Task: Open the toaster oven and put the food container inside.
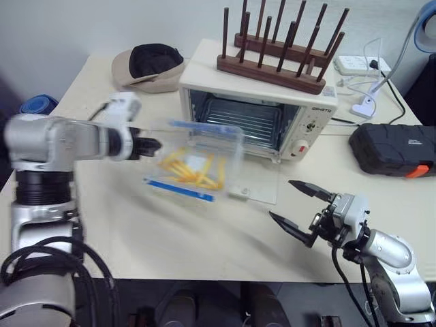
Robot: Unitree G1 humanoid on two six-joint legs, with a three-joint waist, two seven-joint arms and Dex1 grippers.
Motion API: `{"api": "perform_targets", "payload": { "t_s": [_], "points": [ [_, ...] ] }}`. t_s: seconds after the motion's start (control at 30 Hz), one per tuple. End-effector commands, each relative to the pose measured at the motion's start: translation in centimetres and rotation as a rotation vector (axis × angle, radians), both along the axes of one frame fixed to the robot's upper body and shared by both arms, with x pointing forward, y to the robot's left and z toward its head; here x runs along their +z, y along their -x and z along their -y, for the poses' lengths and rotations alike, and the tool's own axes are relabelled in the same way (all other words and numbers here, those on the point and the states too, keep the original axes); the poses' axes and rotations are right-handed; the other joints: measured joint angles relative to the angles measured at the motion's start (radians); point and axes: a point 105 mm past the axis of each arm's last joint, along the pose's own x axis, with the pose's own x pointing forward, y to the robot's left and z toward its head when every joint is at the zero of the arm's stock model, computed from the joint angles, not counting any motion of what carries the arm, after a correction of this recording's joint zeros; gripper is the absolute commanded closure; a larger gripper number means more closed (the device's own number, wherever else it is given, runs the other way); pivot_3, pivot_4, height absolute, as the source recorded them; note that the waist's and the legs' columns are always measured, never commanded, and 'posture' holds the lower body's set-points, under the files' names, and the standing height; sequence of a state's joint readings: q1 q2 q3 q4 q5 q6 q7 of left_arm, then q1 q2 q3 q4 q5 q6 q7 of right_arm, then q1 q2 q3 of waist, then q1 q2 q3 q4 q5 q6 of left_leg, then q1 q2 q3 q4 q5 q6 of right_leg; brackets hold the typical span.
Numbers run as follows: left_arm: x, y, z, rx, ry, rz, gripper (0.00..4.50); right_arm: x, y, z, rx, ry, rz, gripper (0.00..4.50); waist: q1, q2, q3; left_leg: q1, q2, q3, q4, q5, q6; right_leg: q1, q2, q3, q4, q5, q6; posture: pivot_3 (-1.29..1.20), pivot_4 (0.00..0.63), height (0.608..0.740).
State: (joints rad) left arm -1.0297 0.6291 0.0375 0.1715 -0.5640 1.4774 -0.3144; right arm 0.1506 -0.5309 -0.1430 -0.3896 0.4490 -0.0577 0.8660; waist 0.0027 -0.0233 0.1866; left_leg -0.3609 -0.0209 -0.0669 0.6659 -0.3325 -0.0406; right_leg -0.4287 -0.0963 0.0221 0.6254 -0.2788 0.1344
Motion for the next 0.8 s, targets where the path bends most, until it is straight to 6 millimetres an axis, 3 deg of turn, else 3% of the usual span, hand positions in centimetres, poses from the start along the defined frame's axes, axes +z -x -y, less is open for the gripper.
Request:
{"api": "perform_targets", "payload": {
  "t_s": [0.03, 0.2, 0.33, 0.47, 0.53, 0.57, 0.63, 0.7, 0.8],
  "points": [
    [2.2, -1.7, 1.9, 0.001, 0.012, 0.096, 4.48, 1.2, 0.6, -0.2, -0.015, -0.009, 0.068, 0.00, -0.007, 0.000, 0.000, 0.001, 0.000, 0.001, -0.001, 0.000, 0.000, 0.000, 0.000, 0.000, 0.000, 0.000, 0.000, 0.00, 0.150, 0.740],
    [2.0, -2.8, 4.4, -0.031, 0.013, 0.105, 4.48, 1.4, 0.9, -0.4, -0.045, -0.026, 0.077, 0.00, -0.009, 0.000, 0.000, 0.002, 0.001, 0.002, -0.002, 0.000, 0.000, 0.000, 0.001, 0.001, 0.000, 0.000, 0.000, 0.00, 0.150, 0.740],
    [2.0, -3.2, 4.6, -0.021, 0.029, 0.107, 3.20, 1.7, 1.2, -0.2, -0.077, -0.041, 0.077, 0.00, -0.005, 0.000, 0.000, 0.002, 0.001, 0.002, -0.002, 0.000, 0.000, 0.000, 0.001, 0.001, 0.000, 0.000, 0.000, 0.00, 0.150, 0.740],
    [4.0, -3.0, 4.3, -0.026, 0.200, 0.147, 2.00, 2.8, 1.0, 0.5, -0.124, -0.083, 0.068, 0.00, -0.004, 0.000, 0.000, 0.002, 0.000, 0.002, -0.001, 0.000, 0.000, 0.000, 0.000, 0.002, -0.002, 0.000, 0.000, 0.00, 0.150, 0.740],
    [5.3, -2.6, 3.8, -0.072, 0.281, 0.213, 2.00, 3.2, 1.1, 0.4, -0.111, -0.093, 0.047, 0.00, -0.006, 0.000, 0.000, 0.002, 0.000, 0.002, -0.001, 0.000, 0.000, 0.000, 0.000, 0.002, -0.002, 0.000, 0.000, 0.00, 0.150, 0.740],
    [6.1, -1.3, 3.4, -0.171, 0.316, 0.262, 2.00, 3.2, 1.6, -0.1, -0.068, -0.085, 0.008, 0.00, -0.007, 0.000, 0.000, 0.002, 0.001, 0.002, -0.001, 0.000, 0.000, 0.000, 0.001, 0.002, -0.001, 0.000, 0.000, 0.00, 0.150, 0.740],
    [6.3, 0.7, 2.4, -0.310, 0.301, 0.310, 1.98, 2.6, 2.3, -1.2, 0.001, -0.046, -0.069, 0.38, -0.022, 0.002, 0.001, 0.003, 0.002, 0.002, -0.003, 0.000, -0.001, -0.002, 0.001, 0.004, 0.000, 0.000, 0.000, 0.00, 0.150, 0.740],
    [5.3, 1.5, -0.4, -0.387, 0.146, 0.428, 2.37, 1.6, 2.4, -2.3, 0.032, 0.026, -0.118, 0.94, -0.031, 0.002, 0.001, 0.006, 0.003, 0.001, -0.006, 0.000, -0.001, -0.001, 0.002, 0.006, 0.001, -0.001, -0.001, 0.00, 0.150, 0.740],
    [3.0, 3.0, -2.4, -0.562, -0.050, 0.503, 3.20, 0.3, 1.9, -3.8, 0.057, 0.062, -0.184, 2.01, -0.029, 0.002, 0.001, 0.008, 0.003, 0.002, -0.006, 0.000, -0.001, -0.001, 0.002, 0.009, -0.003, -0.001, -0.002, 0.00, 0.150, 0.740]
  ]
}}
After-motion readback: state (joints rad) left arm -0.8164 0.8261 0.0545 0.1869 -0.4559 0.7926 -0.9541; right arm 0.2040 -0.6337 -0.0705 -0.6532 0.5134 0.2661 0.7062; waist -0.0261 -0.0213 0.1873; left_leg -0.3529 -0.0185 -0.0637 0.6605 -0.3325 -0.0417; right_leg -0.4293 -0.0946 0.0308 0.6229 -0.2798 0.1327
